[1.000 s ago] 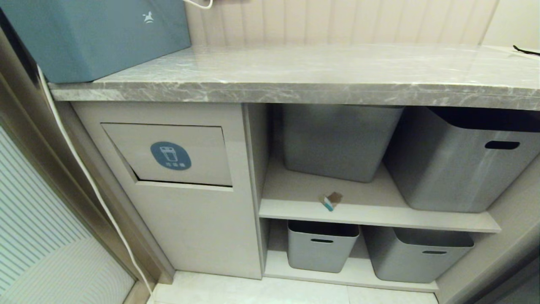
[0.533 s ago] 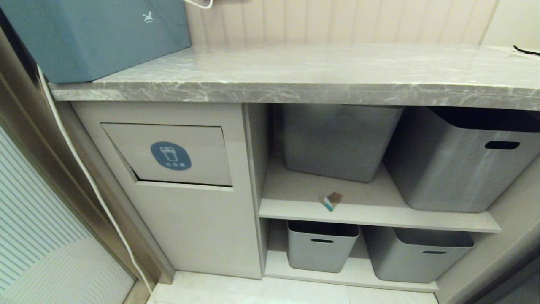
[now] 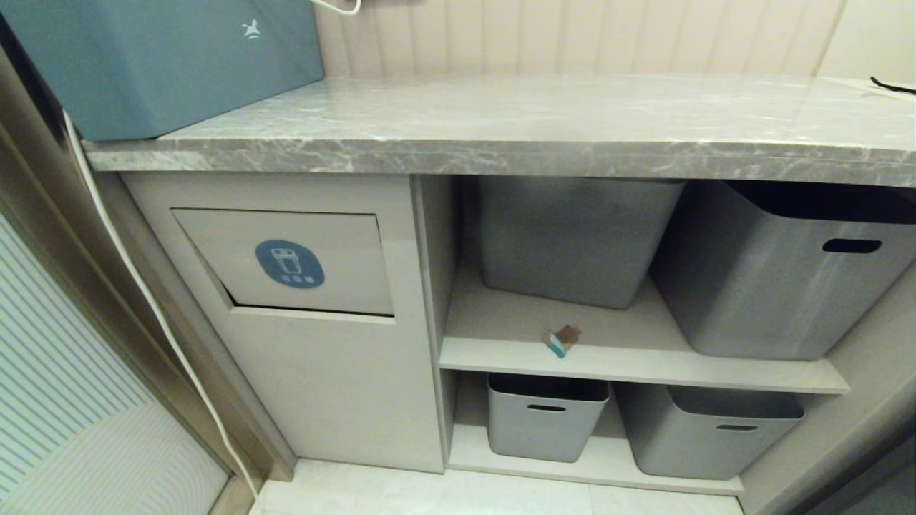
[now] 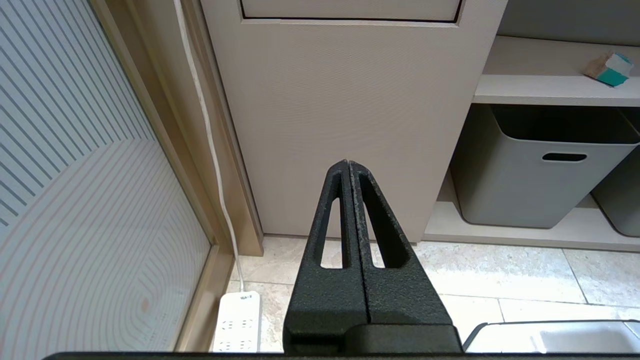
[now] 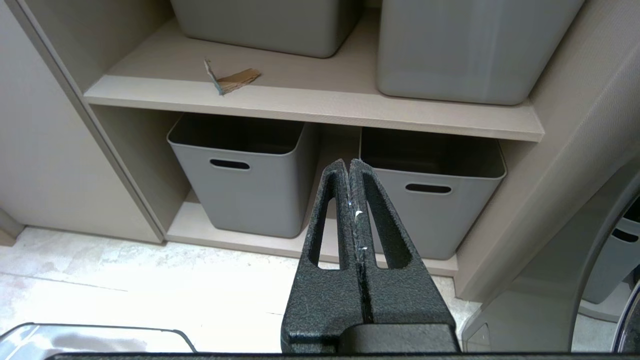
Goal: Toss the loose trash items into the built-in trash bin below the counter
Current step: Pick up the garbage
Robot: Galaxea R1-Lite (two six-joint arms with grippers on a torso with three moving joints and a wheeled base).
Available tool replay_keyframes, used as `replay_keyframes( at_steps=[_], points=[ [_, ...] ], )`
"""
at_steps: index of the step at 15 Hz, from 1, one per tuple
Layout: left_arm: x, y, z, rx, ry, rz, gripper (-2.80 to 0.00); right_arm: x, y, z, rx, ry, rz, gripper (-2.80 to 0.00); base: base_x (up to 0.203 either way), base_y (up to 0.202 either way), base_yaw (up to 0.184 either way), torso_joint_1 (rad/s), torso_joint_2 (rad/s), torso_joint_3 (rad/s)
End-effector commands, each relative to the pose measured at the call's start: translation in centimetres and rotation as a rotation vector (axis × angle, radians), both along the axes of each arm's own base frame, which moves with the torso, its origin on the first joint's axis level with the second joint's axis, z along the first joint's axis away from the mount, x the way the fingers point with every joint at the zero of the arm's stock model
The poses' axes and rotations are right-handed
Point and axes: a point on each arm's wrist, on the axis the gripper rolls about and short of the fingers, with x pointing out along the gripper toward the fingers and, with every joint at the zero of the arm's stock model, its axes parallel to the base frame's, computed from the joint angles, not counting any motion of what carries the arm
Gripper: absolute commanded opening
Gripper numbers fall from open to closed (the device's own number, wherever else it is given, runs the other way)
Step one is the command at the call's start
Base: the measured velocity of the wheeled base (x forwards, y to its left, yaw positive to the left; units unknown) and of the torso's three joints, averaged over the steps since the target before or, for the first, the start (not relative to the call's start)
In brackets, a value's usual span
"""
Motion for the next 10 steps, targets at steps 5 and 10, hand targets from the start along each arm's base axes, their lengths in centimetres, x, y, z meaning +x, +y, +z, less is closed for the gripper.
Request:
replay_keyframes(
  at_steps=[5, 10],
  points=[
    [-0.03, 0.00, 0.03, 0.001, -0.003, 0.001, -2.80, -0.01, 0.00, 0.00, -0.002, -0.002, 0.001, -2.80, 0.000, 0.000, 0.000, 0.003, 0.00, -0.104],
    [-0.03, 0.01, 0.05, -0.001, -0.004, 0.003, -2.80, -0.02, 0.00, -0.01, -0.007, -0.002, 0.002, -2.80, 0.000, 0.000, 0.000, 0.002, 0.00, -0.194]
  ],
)
